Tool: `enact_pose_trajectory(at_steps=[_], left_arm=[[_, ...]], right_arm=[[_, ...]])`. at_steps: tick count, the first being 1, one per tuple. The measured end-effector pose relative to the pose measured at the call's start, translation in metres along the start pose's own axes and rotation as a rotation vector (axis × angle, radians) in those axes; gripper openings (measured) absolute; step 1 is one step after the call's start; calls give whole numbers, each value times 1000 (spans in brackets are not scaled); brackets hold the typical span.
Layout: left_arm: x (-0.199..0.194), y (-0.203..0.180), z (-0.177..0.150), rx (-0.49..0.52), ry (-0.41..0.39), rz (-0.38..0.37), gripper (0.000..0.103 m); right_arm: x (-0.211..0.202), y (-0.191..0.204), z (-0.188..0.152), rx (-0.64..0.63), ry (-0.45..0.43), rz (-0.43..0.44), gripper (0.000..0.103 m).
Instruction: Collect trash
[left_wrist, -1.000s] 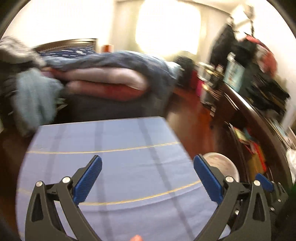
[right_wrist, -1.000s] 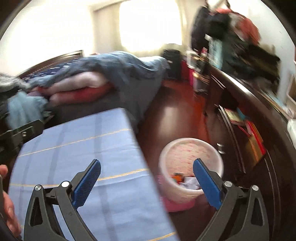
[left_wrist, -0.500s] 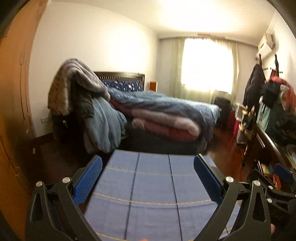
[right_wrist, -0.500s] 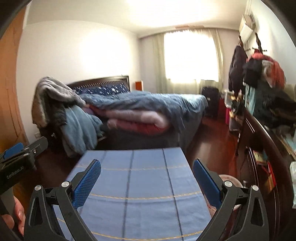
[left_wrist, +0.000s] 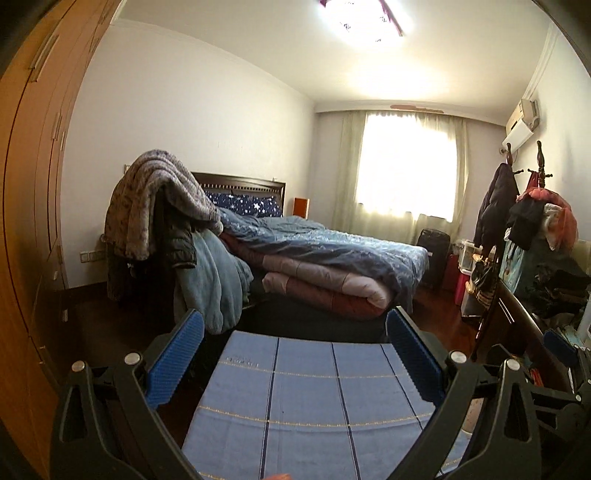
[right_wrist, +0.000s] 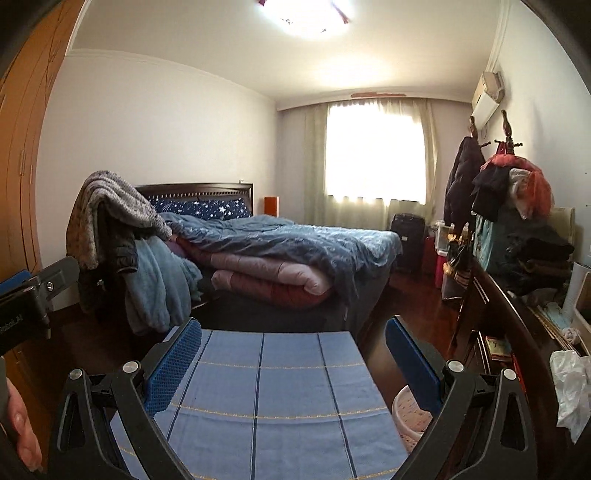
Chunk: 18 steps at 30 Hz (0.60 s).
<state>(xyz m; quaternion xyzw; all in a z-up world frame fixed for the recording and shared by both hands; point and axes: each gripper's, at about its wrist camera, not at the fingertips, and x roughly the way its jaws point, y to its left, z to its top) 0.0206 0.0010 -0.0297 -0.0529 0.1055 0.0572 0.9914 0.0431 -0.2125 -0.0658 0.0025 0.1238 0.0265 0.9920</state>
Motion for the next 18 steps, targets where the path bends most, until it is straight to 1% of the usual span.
enact_pose_trajectory(at_steps=[9,18], left_arm=[[-9,-9,7,25,-45,-13,100],[-10,-9,8,32,-49,-17,100]], right_arm=[[-7,-3,5,-8,-27,-15,99],[-14,-7,8,-14,-55,-33,99]])
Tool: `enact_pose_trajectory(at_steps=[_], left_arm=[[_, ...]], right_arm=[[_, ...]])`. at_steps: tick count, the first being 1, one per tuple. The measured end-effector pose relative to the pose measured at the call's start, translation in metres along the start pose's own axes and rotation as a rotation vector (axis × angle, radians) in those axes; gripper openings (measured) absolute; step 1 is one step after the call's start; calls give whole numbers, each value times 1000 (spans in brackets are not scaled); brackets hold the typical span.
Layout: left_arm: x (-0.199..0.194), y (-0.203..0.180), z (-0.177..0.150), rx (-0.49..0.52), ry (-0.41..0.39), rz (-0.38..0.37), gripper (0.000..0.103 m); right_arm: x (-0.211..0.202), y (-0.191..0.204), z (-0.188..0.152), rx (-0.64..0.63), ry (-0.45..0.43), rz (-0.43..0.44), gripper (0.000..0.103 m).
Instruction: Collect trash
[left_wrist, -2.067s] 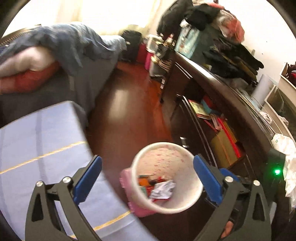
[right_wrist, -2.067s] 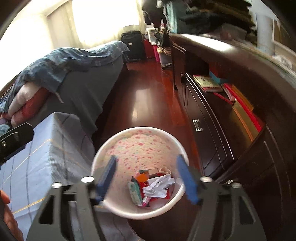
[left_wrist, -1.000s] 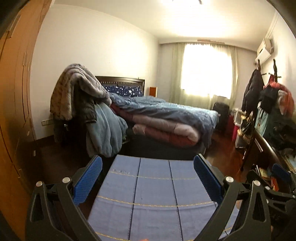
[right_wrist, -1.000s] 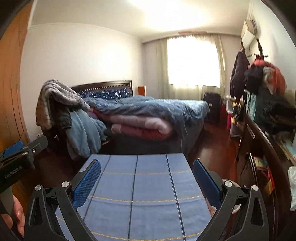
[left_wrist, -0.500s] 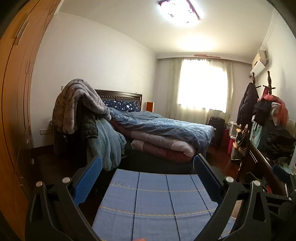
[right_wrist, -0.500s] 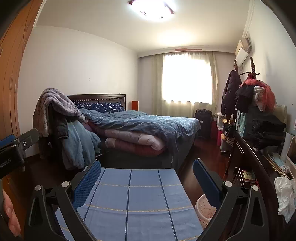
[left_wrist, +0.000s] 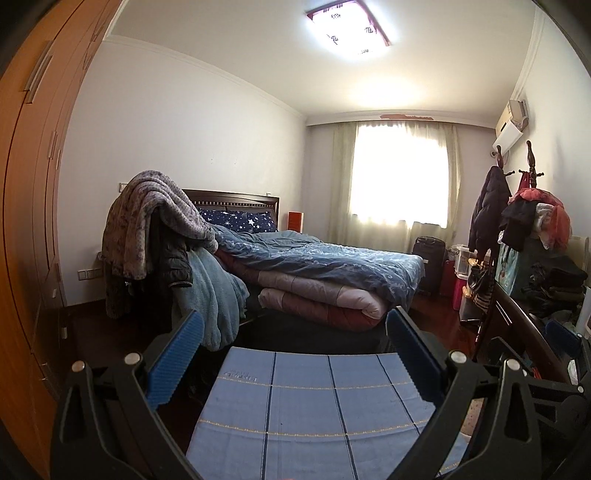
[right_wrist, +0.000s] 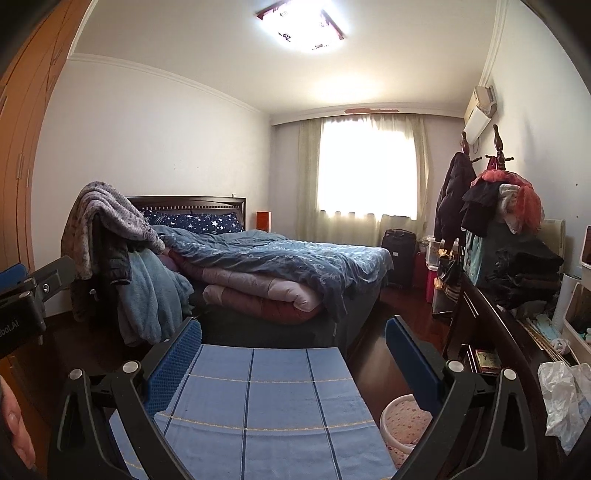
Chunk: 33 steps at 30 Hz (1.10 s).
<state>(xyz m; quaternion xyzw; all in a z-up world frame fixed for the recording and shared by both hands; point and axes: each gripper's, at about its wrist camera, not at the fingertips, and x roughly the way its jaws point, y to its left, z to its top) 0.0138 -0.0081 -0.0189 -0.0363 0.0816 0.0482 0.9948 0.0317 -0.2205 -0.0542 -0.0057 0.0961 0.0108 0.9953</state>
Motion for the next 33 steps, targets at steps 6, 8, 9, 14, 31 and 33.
enact_pose_trajectory(at_steps=[6,8,9,14,31,33], left_arm=[[0,0,0,1,0,3,100],[0,0,-1,0,3,4,100],[-1,0,-1,-1,4,4,100],[1,0,-1,-5,11,2,100],[5,-2,-2,-5,26,-2,100],[6,-1,-2,-6,29,-9,100]], right_arm=[[-2,-3,1,5,-7,-11,99],[-2,-4,1,5,-6,-11,99],[-2,-4,1,5,-4,-10,99],[0,-7,-1,2,10,-5,99],[1,-8,-5,6,21,-2,99],[2,-8,-5,6,22,0,99]])
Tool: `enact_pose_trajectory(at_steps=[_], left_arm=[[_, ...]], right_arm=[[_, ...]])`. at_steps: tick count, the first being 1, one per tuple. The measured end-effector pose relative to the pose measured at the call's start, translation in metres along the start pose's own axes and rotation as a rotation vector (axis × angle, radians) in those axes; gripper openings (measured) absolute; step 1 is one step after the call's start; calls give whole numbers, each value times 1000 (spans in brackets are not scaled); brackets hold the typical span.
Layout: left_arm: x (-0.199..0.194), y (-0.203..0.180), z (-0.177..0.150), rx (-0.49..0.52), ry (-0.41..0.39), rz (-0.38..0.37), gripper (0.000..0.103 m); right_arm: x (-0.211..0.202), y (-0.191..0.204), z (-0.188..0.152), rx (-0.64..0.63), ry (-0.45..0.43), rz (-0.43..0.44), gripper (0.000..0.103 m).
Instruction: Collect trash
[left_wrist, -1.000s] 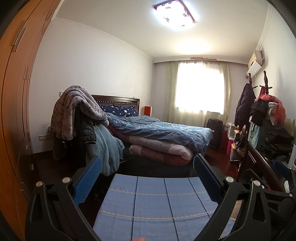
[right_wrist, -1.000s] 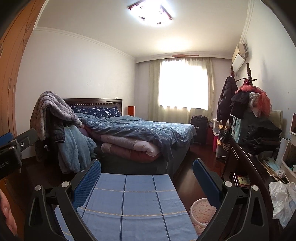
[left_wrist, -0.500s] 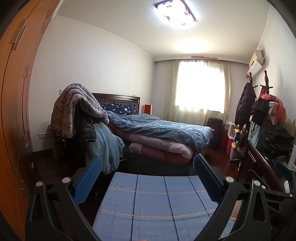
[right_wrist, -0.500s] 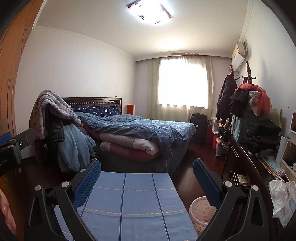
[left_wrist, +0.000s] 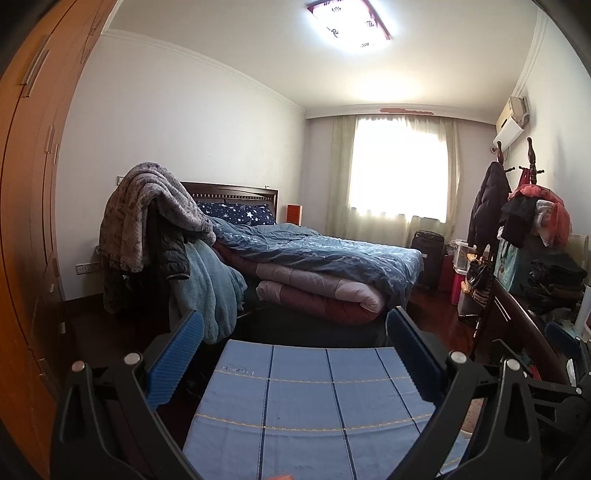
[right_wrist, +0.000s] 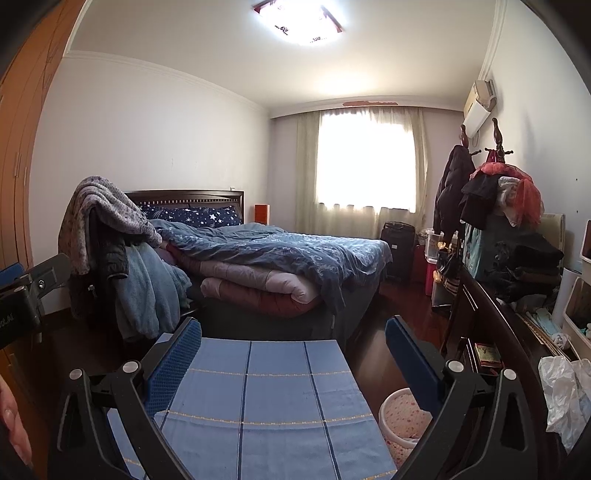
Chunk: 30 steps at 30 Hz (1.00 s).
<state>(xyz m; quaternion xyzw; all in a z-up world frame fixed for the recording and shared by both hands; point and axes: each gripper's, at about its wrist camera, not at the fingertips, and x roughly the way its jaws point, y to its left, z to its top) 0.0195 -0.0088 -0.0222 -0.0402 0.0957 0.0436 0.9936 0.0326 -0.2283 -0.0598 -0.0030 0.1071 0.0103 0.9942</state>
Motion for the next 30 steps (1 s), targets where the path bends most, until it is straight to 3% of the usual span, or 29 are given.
enact_pose_trajectory(at_steps=[18,30], left_arm=[[6,3,-4,-11,19,-39,100],[1,1,-4,26,-29,-30,99]], right_arm=[[1,0,-1,-2,5,-2,99],[1,-1,-2,-3,6,-1,99]])
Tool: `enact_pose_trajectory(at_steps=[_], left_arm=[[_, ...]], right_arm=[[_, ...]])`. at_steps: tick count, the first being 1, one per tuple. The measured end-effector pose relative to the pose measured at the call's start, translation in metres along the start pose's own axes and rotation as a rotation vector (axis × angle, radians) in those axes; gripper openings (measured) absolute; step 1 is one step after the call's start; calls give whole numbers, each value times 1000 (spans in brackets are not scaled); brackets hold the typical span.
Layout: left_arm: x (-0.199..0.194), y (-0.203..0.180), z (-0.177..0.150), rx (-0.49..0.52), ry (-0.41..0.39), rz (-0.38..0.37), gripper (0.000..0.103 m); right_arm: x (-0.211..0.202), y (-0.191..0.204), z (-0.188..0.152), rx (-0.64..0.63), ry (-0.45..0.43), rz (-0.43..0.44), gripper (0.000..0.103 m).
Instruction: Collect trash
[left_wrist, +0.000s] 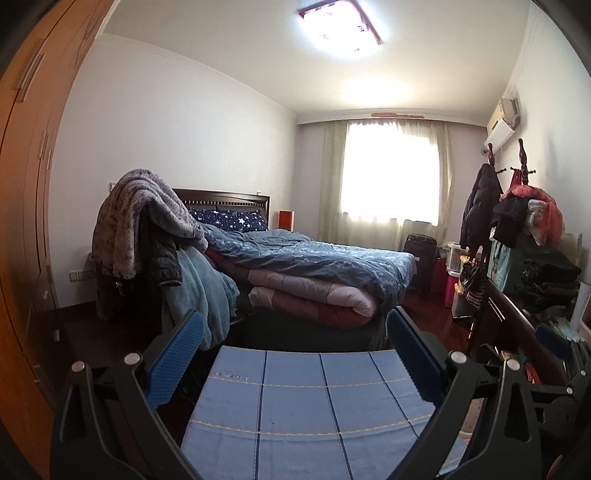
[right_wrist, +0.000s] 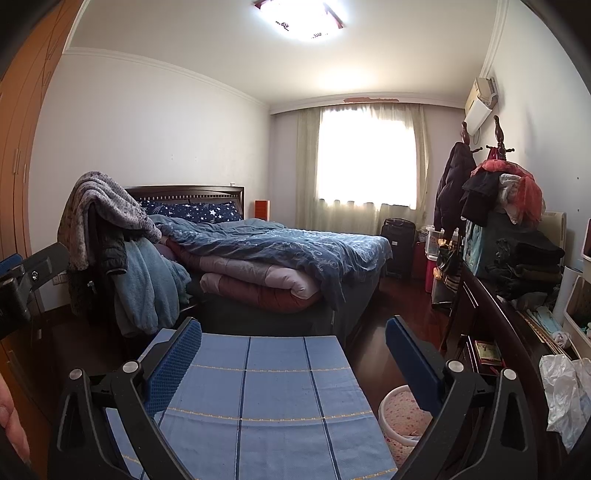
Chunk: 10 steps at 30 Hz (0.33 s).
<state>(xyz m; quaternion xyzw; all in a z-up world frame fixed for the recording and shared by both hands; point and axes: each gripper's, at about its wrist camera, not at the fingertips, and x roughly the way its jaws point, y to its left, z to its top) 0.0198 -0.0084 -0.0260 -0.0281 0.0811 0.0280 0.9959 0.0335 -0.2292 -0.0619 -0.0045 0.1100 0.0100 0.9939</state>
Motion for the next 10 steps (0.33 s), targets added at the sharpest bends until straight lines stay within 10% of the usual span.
enact_pose_trajectory(at_steps=[10], left_arm=[[1,-2,0,8,4,4,99]], right_arm=[[-2,-3,-5,3,5,2,99]])
